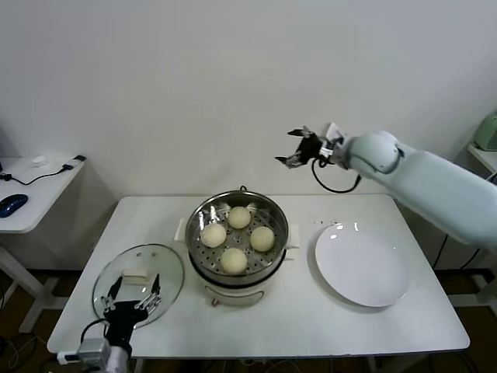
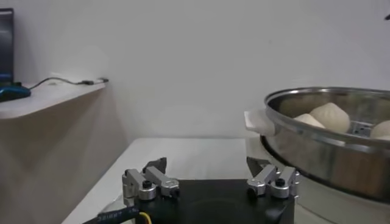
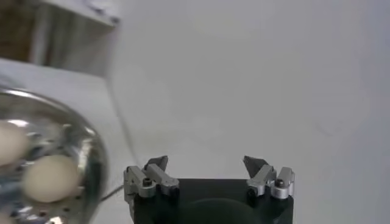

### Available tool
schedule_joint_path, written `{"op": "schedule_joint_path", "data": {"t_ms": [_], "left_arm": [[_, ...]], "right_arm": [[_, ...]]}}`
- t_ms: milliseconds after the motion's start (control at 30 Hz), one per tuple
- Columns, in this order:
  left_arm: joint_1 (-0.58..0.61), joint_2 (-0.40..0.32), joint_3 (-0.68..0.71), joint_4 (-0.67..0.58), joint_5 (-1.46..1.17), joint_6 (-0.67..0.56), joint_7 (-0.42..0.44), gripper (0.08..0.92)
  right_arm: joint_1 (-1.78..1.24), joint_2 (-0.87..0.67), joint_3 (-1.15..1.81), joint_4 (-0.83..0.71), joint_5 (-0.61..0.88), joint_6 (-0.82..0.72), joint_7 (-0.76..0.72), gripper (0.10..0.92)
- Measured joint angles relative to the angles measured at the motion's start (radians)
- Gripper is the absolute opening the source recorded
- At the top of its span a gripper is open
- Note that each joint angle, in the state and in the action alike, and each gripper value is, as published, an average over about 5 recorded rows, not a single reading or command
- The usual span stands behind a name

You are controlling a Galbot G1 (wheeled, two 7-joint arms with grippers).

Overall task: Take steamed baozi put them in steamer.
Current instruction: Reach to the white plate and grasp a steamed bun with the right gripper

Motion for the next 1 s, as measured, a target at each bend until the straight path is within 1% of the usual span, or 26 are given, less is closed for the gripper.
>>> {"op": "schedule_joint_path", "data": {"t_ms": [133, 267, 533, 800, 1000], "left_arm": [[-0.015, 0.010, -0.003, 0.018, 0.016, -0.016, 0.008, 0.823], [-0.022, 0.021, -0.003, 0.037, 0.029, -0.032, 0.011, 0.823], [-0.023, 0.037, 0.003, 0.072, 0.063, -0.097, 0.000, 0.823], [-0.014, 0.051, 0.001, 0.103, 0.113, -0.193, -0.020, 0.823], [-0.021, 0.069, -0.014, 0.135, 0.244, -0.269, -0.054, 0.823]], "right_arm": [[-0.254, -0.023, 0.259, 0.038, -0.047, 0.035, 0.058, 0.823], [-0.513, -0.014, 0.510, 0.080, -0.087, 0.085, 0.102, 0.823], [-0.966, 0.098, 0.914, 0.125, -0.180, 0.227, 0.149, 0.823], [-1.275, 0.264, 1.111, 0.152, -0.263, 0.358, 0.159, 0.823], [-1.419, 0.369, 1.175, 0.177, -0.301, 0.412, 0.171, 0.823]]}}
